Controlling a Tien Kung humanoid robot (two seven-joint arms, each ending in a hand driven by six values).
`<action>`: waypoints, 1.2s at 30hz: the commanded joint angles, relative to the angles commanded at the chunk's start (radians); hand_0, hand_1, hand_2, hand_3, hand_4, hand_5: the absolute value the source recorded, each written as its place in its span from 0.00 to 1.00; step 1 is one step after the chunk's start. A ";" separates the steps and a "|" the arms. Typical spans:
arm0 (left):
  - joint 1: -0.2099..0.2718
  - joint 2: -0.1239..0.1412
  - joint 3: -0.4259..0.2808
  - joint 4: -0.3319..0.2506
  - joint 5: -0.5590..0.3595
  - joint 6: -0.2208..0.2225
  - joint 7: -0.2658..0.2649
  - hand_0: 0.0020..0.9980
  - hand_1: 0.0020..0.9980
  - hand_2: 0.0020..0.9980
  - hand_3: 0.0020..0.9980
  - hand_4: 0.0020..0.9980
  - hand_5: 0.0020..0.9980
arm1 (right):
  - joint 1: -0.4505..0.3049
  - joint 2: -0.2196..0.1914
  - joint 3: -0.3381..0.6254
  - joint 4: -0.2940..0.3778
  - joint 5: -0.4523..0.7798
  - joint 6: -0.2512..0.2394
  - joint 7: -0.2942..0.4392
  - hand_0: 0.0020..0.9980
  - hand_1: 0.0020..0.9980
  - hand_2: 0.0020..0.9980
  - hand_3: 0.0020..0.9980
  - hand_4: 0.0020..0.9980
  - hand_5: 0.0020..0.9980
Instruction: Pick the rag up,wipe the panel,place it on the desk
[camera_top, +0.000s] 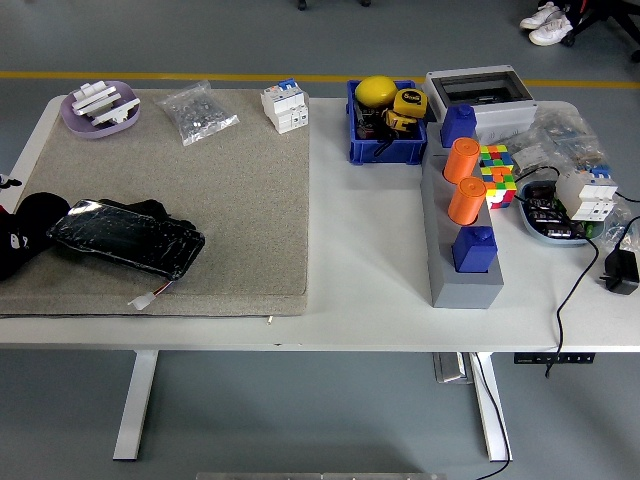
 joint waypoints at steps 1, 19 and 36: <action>0.011 -0.004 -0.034 -0.017 -0.006 -0.003 -0.012 0.76 0.86 0.85 0.84 0.99 0.21 | -0.001 0.000 -0.001 -0.001 0.001 0.000 0.000 0.81 0.67 0.69 0.63 0.94 0.77; 0.137 -0.078 -0.335 -0.118 -0.171 -0.051 -0.107 0.75 0.83 0.83 0.82 0.90 0.16 | 0.001 0.003 -0.056 -0.005 0.022 0.005 0.001 0.82 0.67 0.69 0.63 0.93 0.77; 0.210 -0.151 -0.455 -0.147 -0.259 -0.065 -0.154 0.77 0.84 0.82 0.81 0.90 0.18 | 0.006 -0.001 -0.093 -0.005 0.026 0.007 -0.001 0.82 0.67 0.69 0.63 0.93 0.77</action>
